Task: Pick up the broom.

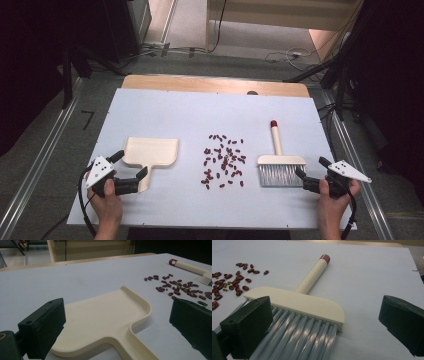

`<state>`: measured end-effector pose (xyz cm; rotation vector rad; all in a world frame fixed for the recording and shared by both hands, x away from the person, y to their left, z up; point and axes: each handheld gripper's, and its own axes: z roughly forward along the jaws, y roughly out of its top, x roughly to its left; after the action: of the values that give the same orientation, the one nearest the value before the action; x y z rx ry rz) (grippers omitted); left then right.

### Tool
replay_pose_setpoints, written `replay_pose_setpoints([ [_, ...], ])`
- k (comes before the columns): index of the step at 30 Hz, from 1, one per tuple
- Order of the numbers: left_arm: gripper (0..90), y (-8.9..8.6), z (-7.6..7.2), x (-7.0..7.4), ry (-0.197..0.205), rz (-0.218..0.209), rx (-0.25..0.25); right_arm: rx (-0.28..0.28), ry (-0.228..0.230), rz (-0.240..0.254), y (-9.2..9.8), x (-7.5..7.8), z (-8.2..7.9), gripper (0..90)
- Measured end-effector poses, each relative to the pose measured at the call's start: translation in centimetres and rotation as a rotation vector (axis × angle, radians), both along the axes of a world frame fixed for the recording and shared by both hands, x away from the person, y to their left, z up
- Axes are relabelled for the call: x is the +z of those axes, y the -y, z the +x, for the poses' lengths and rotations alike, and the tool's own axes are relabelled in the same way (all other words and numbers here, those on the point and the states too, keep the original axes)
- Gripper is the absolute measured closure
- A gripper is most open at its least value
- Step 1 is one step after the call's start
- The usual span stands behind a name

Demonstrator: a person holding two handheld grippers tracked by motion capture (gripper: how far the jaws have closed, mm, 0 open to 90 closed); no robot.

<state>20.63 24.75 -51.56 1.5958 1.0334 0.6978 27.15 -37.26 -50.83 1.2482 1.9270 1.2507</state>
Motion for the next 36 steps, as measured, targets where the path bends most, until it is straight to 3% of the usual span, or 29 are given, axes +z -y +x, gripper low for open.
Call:
replay_pose_setpoints([
  [11, 0.9, 0.0, 0.1, 0.0, -0.007, 0.004, -0.010, 0.004, 0.005, -0.047, -0.5, 0.1, 0.0, 0.0],
  [18, 0.9, 0.0, 0.2, 0.0, -0.007, -0.001, -0.014, 0.012, -0.001, -0.032, -0.5, 0.8, -0.1, 0.0],
  [25, 0.9, 0.0, 0.2, -0.1, -0.008, -0.007, -0.019, 0.003, -0.009, -0.021, -0.9, 2.6, 0.0, 0.0],
  [36, 0.9, 0.0, 0.3, -0.1, -0.013, -0.014, -0.040, 0.002, -0.075, -0.038, -2.3, 4.3, 2.7, 0.0],
])
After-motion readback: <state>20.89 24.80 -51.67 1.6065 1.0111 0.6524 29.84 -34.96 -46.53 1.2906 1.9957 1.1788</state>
